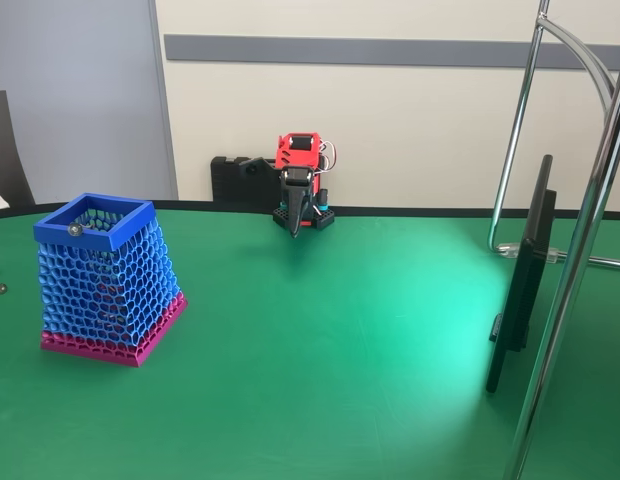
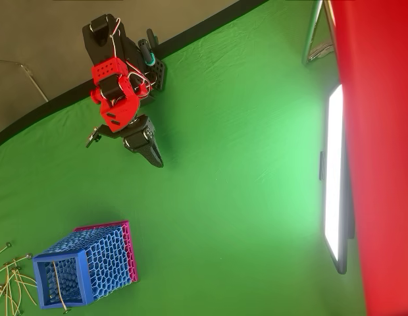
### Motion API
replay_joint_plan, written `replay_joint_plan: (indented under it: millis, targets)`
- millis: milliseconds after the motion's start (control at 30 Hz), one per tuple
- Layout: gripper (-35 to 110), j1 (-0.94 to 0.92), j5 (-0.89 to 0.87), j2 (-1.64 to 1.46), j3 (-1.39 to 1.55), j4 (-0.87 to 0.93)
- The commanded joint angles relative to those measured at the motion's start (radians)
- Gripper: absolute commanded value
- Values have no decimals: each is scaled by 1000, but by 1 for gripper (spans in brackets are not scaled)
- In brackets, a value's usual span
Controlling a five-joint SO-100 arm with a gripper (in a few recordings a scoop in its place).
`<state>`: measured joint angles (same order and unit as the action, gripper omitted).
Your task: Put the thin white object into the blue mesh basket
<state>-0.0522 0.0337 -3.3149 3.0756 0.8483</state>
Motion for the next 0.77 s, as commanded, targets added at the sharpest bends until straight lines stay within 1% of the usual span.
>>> replay_joint_plan:
  millis: [0,567,733]
  targets:
    - [1,-8,-8,-9,8,5]
    - [1,15,6,-11,8,18]
    - [1,43,41,-11,8,18]
